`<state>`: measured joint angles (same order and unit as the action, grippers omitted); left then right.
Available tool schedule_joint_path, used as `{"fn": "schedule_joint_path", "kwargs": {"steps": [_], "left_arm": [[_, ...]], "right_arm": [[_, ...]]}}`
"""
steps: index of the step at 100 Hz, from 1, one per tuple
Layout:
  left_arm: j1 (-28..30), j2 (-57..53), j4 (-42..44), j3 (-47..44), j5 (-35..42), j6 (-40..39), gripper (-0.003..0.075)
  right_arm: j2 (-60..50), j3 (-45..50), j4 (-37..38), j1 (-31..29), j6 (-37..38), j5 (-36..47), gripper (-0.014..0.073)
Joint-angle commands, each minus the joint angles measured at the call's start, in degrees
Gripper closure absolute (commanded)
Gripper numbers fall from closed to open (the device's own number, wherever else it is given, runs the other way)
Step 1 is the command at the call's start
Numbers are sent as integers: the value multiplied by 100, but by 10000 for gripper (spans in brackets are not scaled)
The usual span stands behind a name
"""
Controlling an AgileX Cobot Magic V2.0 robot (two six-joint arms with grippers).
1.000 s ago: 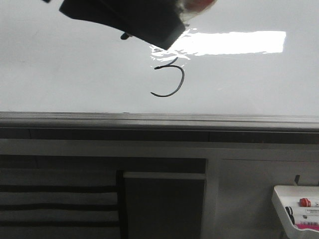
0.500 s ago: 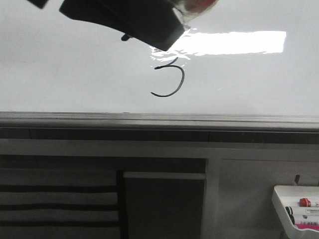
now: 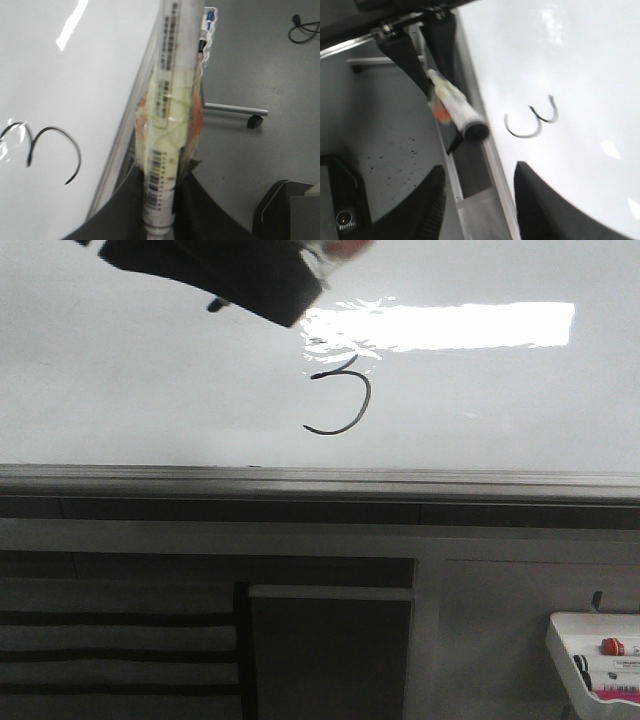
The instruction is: Write number 3 on whiteboard
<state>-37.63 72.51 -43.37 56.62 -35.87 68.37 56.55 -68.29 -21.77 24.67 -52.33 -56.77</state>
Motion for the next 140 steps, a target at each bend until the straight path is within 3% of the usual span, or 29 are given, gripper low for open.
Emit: {"fn": "schedule_joint_path", "kwargs": {"steps": [1,17,31,50,63,96,115,140], "left_arm": [[402,-272,-156,187,262,-369,739],[1317,-568,-161,-38,286,-766,739],[2130,-720,-273,-503,619,-854,739],[2859,-598,-1250,-1103,1685,-854,739],[2942,-355,-1366,-1228,2277,-854,739],[2942,15,-1413,-1228,2931,-854,739],[2942,154,-2059,-1228,3587,-854,738],[2942,154,-2112,-1228,3617,-854,737]], "right_arm": [[-426,-196,461,-331,991,252,312],[-1063,-100,1144,-813,2501,179,312],[-1418,294,1159,-896,2541,299,312],[-1524,817,1159,-896,2541,522,312],[-1502,1017,1159,-896,2541,677,312],[-1502,1086,1159,-896,2541,768,312],[-1502,1086,1159,-896,2541,768,312],[-1502,1086,1149,-896,2541,768,312]]}}
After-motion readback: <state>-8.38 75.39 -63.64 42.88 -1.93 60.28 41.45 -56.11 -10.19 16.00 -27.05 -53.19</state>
